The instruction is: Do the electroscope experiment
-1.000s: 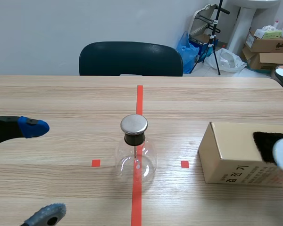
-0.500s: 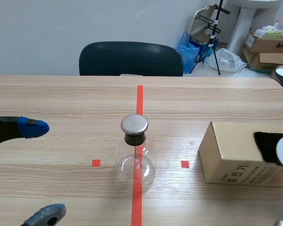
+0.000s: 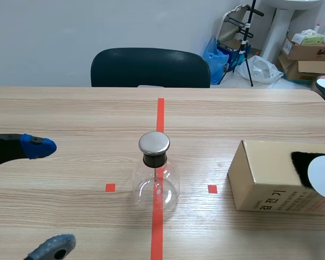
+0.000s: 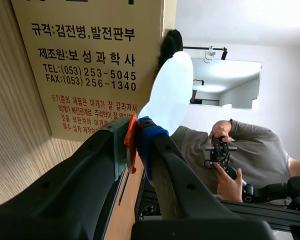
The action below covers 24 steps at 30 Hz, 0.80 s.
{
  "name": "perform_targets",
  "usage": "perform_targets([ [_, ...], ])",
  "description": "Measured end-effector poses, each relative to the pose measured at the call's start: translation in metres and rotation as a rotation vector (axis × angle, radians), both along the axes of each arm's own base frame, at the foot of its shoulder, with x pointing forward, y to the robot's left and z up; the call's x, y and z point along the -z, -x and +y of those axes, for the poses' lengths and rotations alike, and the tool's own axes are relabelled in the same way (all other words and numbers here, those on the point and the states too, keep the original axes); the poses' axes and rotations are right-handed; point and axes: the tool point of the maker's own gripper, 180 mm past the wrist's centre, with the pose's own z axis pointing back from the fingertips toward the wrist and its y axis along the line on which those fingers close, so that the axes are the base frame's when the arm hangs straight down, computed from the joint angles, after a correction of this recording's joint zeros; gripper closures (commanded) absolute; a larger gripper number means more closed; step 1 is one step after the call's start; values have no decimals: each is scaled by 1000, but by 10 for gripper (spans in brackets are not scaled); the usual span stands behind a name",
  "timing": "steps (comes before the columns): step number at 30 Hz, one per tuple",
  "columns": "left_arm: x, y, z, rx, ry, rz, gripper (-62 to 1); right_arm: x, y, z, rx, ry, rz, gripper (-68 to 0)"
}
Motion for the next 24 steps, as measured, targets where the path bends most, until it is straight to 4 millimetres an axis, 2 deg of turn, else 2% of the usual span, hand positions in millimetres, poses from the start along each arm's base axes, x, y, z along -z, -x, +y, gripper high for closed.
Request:
perform_targets([
  [8, 0, 0, 0, 0, 0, 0, -623, -1, -1, -11, 64, 17, -1, -9],
  [14, 0, 0, 0, 0, 0, 0, -623, -16, -3, -24, 151, 45, -29, -9],
  [18, 0, 0, 0, 0, 0, 0, -623, -27, -9, -16, 143, 46, -53, -9],
  [24, 1, 0, 0, 0, -3, 2, -623, -66, -31, 4, 117, 63, -165, -9],
])
